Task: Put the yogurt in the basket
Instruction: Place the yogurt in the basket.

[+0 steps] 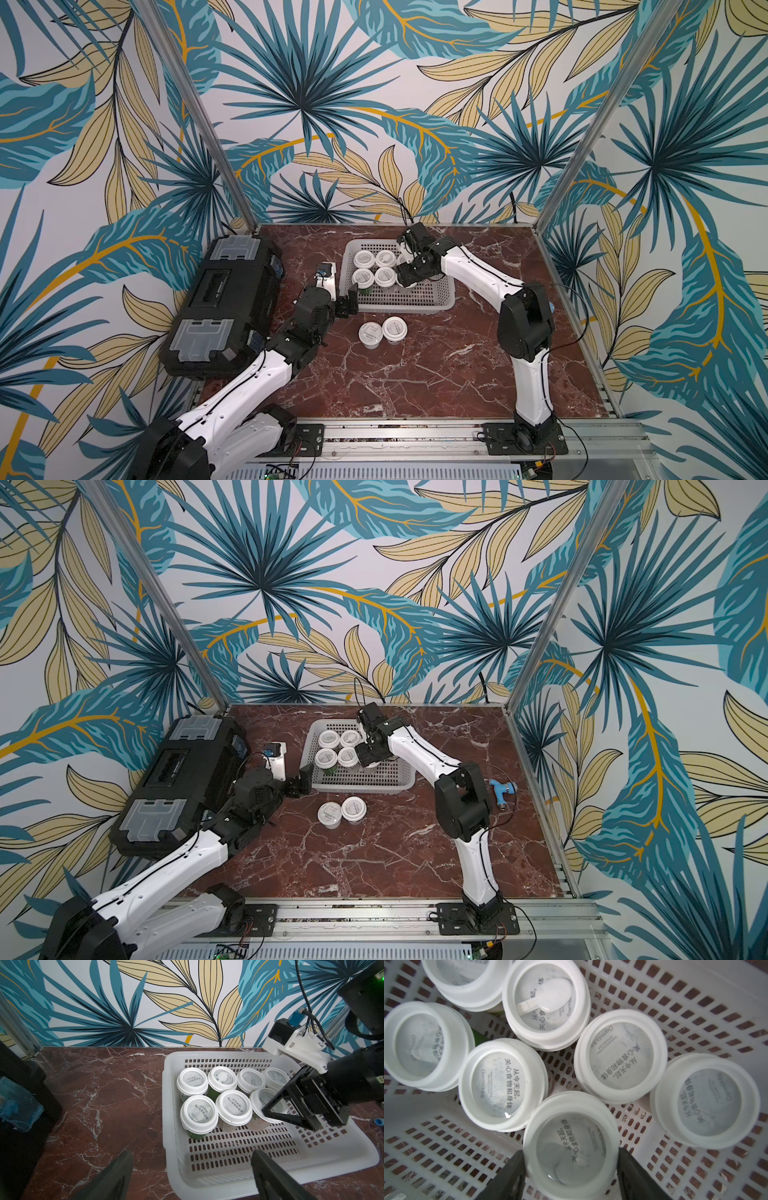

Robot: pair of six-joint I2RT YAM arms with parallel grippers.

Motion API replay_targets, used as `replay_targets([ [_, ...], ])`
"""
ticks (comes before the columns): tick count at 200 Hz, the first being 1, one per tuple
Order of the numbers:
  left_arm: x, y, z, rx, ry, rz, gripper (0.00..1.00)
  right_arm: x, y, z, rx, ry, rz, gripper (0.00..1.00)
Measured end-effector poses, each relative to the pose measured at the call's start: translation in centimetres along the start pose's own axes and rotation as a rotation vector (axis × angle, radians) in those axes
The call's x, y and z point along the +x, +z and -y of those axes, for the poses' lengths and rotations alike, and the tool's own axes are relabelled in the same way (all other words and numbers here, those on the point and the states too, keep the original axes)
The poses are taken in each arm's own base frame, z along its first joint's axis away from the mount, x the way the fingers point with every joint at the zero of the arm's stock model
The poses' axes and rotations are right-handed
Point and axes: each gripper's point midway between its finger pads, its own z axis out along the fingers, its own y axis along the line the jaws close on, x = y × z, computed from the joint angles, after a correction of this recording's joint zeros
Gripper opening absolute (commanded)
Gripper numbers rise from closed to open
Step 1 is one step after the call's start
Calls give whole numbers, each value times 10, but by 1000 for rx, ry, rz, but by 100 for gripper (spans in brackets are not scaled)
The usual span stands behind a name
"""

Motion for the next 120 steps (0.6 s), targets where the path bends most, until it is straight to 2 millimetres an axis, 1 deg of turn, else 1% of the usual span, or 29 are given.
replay_targets([
  [22, 0, 0, 0, 0, 0, 0, 93, 3, 2, 3, 18, 0, -7, 68],
  [120, 0, 0, 0, 0, 0, 0, 93, 2, 3, 17, 54, 16, -1, 68],
])
